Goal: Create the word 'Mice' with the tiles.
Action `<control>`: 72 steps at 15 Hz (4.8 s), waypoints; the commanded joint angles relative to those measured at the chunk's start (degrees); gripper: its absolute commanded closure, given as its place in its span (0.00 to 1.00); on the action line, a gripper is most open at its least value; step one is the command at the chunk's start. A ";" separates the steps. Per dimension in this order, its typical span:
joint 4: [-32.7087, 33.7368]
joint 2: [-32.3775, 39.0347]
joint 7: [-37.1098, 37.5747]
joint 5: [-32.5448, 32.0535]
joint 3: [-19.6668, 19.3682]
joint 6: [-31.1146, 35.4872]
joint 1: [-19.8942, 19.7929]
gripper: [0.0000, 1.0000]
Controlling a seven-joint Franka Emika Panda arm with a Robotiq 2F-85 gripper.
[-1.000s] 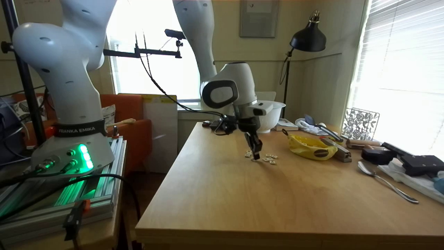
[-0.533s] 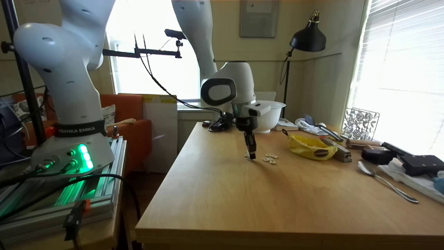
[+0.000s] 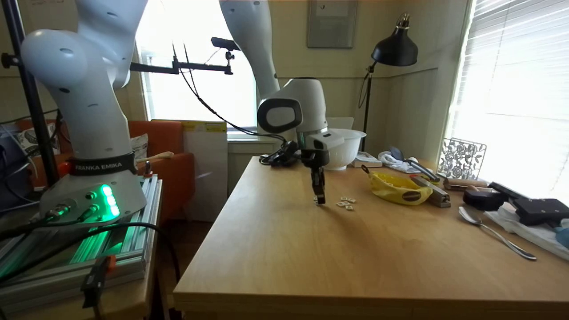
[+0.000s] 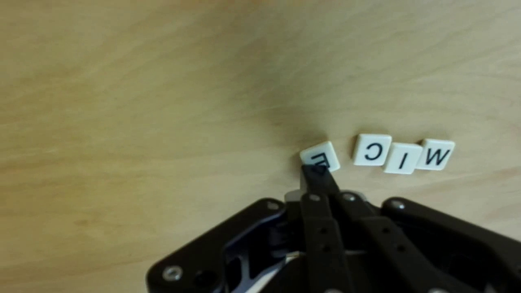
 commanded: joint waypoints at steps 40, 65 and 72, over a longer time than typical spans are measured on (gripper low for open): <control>-0.12 -0.72 21.07 7.66 -7.38 -3.02 9.98 1.00; 2.46 0.93 5.57 9.88 5.47 3.87 -1.61 1.00; 3.99 4.07 3.81 9.46 9.47 6.52 -5.43 1.00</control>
